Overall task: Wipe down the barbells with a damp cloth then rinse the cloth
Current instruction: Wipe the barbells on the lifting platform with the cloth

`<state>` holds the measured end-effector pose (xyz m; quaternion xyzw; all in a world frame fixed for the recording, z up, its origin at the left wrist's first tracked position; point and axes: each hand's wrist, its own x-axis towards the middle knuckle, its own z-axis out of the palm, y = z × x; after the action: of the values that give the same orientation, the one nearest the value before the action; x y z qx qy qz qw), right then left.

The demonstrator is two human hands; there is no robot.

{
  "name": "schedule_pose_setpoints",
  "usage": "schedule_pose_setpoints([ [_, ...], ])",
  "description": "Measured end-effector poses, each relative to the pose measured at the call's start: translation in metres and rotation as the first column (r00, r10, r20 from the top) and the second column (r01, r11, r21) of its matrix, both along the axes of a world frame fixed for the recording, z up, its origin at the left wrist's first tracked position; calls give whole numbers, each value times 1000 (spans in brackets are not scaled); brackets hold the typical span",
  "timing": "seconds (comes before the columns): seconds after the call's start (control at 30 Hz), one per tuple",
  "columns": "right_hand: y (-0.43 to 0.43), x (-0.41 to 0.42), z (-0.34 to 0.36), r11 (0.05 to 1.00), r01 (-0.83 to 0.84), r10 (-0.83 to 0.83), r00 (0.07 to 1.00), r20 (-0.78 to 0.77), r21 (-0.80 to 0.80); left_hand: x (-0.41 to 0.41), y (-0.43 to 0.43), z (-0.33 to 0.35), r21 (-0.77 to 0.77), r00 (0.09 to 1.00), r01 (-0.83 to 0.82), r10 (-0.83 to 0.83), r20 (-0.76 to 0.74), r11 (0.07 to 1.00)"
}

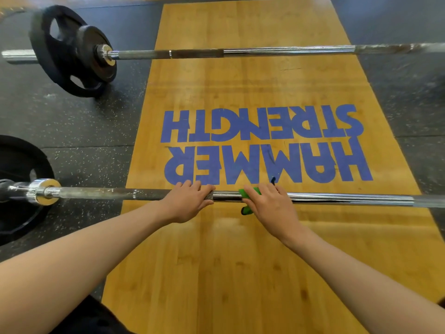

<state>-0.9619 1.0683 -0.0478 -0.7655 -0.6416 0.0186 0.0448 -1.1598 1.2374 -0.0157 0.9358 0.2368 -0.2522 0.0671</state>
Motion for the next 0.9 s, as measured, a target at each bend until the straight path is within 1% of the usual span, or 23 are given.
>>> schedule_pose_setpoints([
  [0.03, -11, 11, -2, 1000, -15, 15, 1000, 25, 13, 0, 0, 0, 0, 1000, -1, 1, 4, 1000],
  [0.1, -27, 32, 2, 999, 36, -35, 999, 27, -19, 0, 0, 0, -17, 1000, -2, 2, 4, 1000],
  [0.17, -31, 47, 7, 983, 168, -167, 986, 29, -74, 1, 1, 1, -34, 1000, 1, -1, -9, 999],
  [0.23, -16, 52, 14, 926, 332, -337, 941, 1, -182, 2, 2, 0, -40, 1000, 1, -2, -21, 999],
  [0.27, -6, 48, 15, 900, 369, -371, 928, 38, -233, 3, 2, 0, -41, 1000, -1, 0, -23, 999],
  [0.33, 17, 26, 20, 879, 390, -386, 920, 73, -275, 3, 3, 0, -33, 1000, -2, 2, -17, 999],
  [0.37, 28, 9, 23, 883, 381, -386, 922, 37, -274, 3, 2, 1, -24, 1000, -1, 1, -13, 1000],
  [0.43, 47, -26, 23, 916, 292, -312, 950, -30, -276, 4, 2, 2, -12, 1000, 1, -1, -18, 1000],
  [0.47, 54, -40, 22, 924, 278, -304, 950, -65, -262, 4, 2, 2, -13, 1000, 0, 0, -22, 1000],
  [0.53, 57, -53, 15, 945, 284, -305, 945, -122, -163, 6, 3, 4, -17, 1000, -5, 5, -26, 1000],
  [0.57, 52, -52, 10, 965, 247, -255, 962, -101, -83, 6, 3, 5, -19, 1000, -8, 8, -25, 1000],
  [0.6, 42, -46, 6, 980, 196, -198, 978, -58, -46, 6, 3, 5, -24, 1000, -11, 10, -21, 1000],
  [0.63, 29, -35, 1, 990, 140, -141, 990, -12, -26, 5, 3, 5, -30, 1000, -13, 12, -18, 999],
  [0.67, 17, -22, 2, 992, 122, -122, 992, 9, -23, 5, 3, 5, -34, 1000, -15, 15, -17, 999],
  [0.7, 7, -7, 2, 992, 128, -128, 991, 34, -15, 4, 3, 4, -39, 1000, -17, 17, -18, 999],
  [0.77, -6, 17, 8, 974, 205, -198, 978, 72, -97, 4, 4, 3, -51, 1000, -18, 16, -23, 999],
  [0.87, 5, 23, 18, 894, 405, -400, 914, 66, -194, 5, 4, 4, -60, 999, -6, 4, -36, 998],
  [0.9, 14, 16, 20, 870, 431, -427, 902, 70, -240, 5, 4, 5, -63, 999, -4, 1, -42, 998],
])
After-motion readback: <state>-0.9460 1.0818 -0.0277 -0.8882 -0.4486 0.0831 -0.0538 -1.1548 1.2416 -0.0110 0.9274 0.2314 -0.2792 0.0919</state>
